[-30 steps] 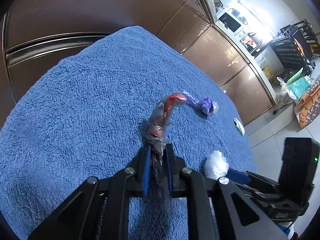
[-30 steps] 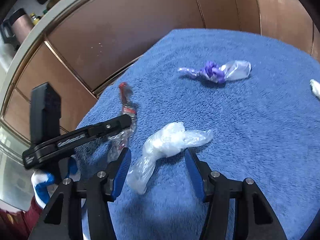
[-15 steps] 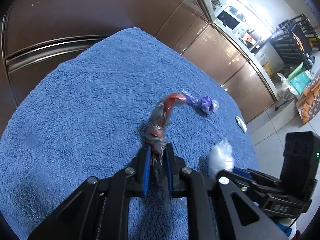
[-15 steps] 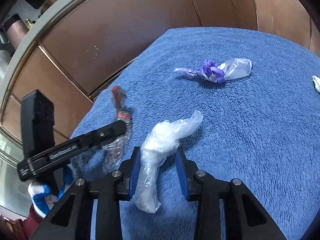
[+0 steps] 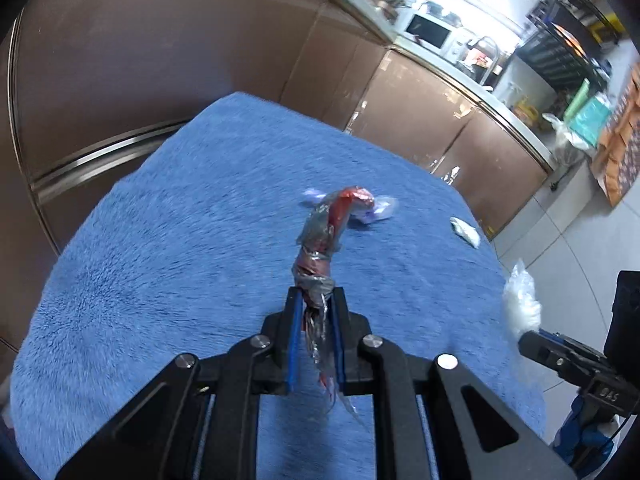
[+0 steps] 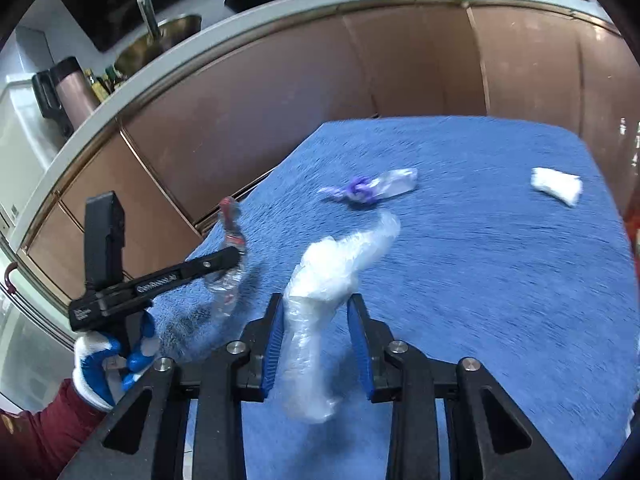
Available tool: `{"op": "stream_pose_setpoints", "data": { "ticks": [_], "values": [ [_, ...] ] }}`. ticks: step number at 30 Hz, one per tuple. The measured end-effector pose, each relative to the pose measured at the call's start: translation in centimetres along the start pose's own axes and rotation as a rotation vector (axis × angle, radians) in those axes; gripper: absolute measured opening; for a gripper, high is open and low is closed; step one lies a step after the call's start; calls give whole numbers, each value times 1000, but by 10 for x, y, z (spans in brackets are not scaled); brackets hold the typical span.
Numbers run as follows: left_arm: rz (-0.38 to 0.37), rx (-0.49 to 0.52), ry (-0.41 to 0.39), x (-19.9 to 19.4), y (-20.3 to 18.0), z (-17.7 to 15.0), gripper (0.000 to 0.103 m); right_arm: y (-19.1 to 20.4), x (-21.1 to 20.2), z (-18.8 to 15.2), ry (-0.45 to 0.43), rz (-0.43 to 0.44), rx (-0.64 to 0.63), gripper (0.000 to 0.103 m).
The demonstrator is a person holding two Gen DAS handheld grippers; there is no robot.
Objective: Collect trash
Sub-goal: 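Carry both plastic items to the black bin and open both tools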
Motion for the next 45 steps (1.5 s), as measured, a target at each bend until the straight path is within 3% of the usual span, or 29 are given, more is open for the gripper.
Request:
{"op": "stream_pose_setpoints", "data": {
  "ticks": [7,20,30,38,45],
  "values": [
    [4,164,-30,-18,-97,-10,13,-30,-55,-16,-93,-47,47,21],
    [50,409,-92,-36,-203,-22,13,-75,-123,-29,-236,-101,130,21],
    [17,569,-113,-33,-282,-32,13,-116,-179,-37,-335,-192,185,21],
    [-36,660,-80,-11,-341,-43,13,-162,-223,-52,-403,-281,260,21],
    [-163,691,47,37,-414,-47,13,-221,-249,-65,-414,-413,322,21]
  ]
}}
Point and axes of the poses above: each gripper's, at about its wrist camera, not at the fingertips, and x roughly the way its jaws point, y to its left, z to its top, the point moved 10 cm from there along x, roughly the way its jaws point, and after that the axes turned 6 degrees about y, right-handed, at the moved point
